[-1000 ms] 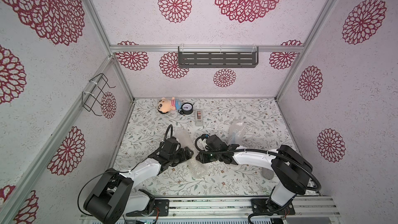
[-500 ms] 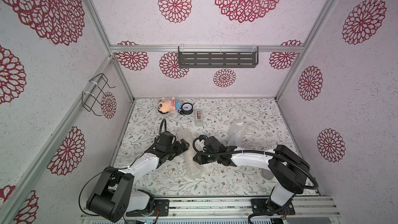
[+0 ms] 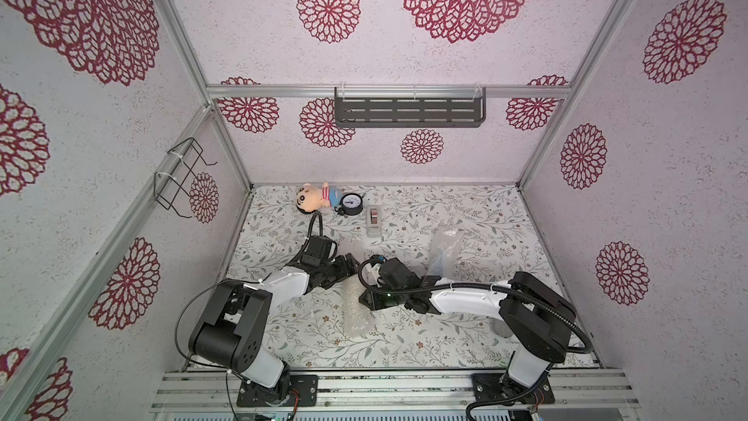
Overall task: Wrap vases in bubble wrap
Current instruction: Wrap the vase in bubble wrap.
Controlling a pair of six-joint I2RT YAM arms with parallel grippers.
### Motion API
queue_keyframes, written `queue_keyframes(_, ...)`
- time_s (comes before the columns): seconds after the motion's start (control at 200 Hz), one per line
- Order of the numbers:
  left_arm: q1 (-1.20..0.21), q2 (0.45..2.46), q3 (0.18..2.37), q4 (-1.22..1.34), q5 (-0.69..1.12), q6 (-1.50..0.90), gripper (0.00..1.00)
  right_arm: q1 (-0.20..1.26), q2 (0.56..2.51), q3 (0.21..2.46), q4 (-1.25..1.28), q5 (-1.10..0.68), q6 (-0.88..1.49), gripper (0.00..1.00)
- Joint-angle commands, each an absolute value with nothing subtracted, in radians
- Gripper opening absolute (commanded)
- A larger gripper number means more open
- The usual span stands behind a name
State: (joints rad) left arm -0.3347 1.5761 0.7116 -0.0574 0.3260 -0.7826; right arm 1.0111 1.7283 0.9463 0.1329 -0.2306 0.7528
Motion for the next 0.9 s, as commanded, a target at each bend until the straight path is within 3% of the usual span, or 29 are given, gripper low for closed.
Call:
queue_keyframes(0.0, -0.333, 1.592, 0.708, -0.046, 0.378, -0.729, 0.87, 1.018, 1.749, 0.979, 0.079, -0.188, 0.738, 0.19)
queue_keyframes(0.225, -0.33, 1.635, 0.717, -0.095, 0.392, -0.669, 0.8, 1.017, 1.732, 0.993, 0.053, -0.169, 0.712, 0.19)
queue_keyframes(0.6, -0.329, 1.645, 0.671, -0.047, 0.425, -0.638, 0.62, 0.997, 1.635, 1.025, 0.031, -0.118, 0.627, 0.36)
queue_keyframes(0.896, -0.328, 1.658, 0.678, -0.055, 0.468, -0.577, 0.56, 0.808, 1.64, 1.106, 0.03, -0.054, 0.599, 0.41)
